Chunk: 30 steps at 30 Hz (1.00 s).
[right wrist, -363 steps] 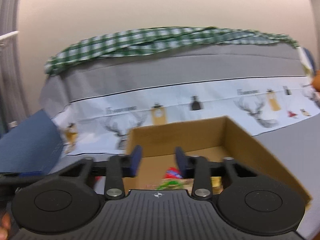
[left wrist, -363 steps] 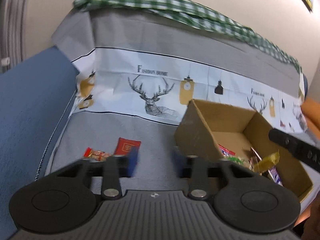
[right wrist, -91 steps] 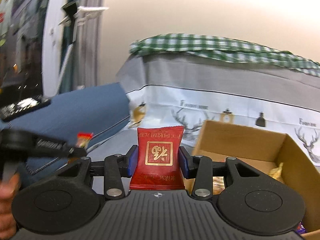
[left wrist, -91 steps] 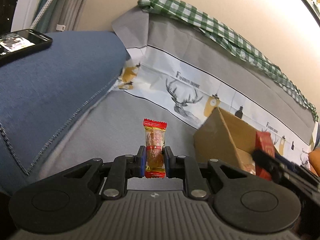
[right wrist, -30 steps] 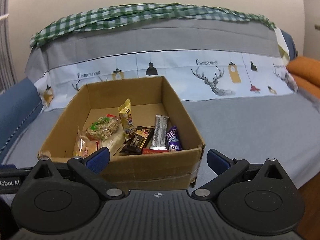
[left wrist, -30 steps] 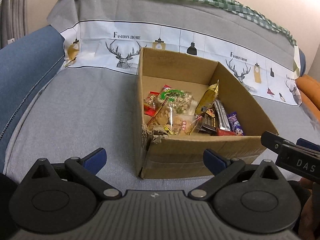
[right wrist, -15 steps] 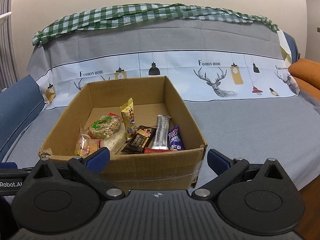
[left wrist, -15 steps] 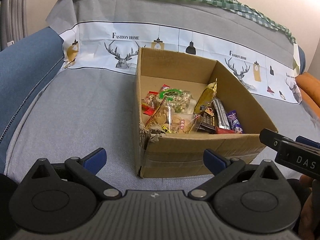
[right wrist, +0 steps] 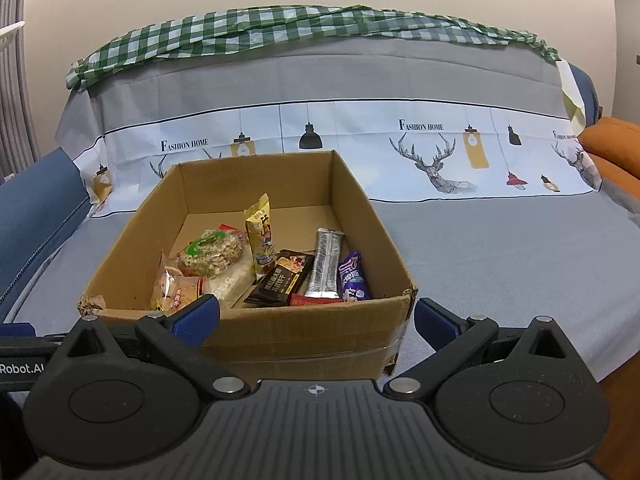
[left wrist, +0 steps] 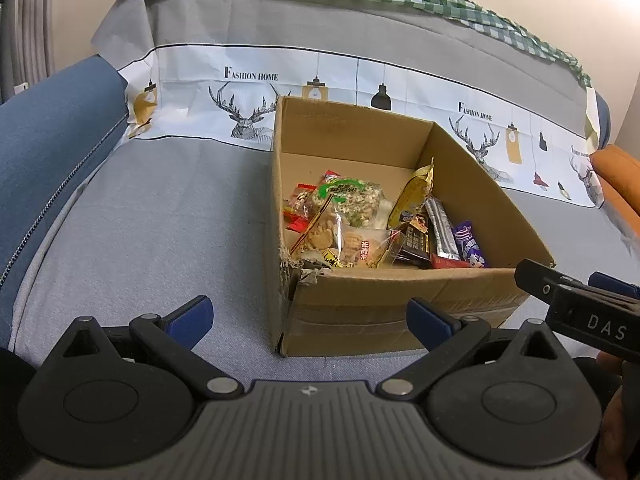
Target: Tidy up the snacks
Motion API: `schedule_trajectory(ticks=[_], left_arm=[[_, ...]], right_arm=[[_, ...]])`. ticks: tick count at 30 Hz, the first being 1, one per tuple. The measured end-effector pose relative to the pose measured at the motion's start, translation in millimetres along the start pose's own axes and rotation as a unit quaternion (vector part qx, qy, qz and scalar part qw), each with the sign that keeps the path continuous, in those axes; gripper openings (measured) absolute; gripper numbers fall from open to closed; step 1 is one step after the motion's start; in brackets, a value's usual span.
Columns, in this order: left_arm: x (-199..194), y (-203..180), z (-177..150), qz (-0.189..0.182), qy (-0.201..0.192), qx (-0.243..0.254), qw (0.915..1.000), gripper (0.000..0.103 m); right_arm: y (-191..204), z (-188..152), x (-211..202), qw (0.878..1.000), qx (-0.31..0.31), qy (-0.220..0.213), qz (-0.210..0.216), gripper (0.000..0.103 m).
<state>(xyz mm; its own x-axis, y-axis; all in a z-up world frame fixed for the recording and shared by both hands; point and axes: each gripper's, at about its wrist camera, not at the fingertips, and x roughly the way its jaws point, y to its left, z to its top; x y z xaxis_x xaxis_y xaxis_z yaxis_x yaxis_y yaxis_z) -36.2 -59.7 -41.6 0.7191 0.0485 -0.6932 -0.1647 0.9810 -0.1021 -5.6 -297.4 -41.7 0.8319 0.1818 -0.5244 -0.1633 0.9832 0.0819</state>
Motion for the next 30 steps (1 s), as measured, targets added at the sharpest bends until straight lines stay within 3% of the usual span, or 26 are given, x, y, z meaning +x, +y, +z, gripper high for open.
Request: schedule_trajectory(ticks=[30], left_arm=[[-2.7, -4.1, -3.3, -0.005, -0.010, 0.005, 0.9999, 0.103]], right_arm=[[0.2, -0.7, 0.0, 1.000, -0.004, 0.000, 0.000, 0.102]])
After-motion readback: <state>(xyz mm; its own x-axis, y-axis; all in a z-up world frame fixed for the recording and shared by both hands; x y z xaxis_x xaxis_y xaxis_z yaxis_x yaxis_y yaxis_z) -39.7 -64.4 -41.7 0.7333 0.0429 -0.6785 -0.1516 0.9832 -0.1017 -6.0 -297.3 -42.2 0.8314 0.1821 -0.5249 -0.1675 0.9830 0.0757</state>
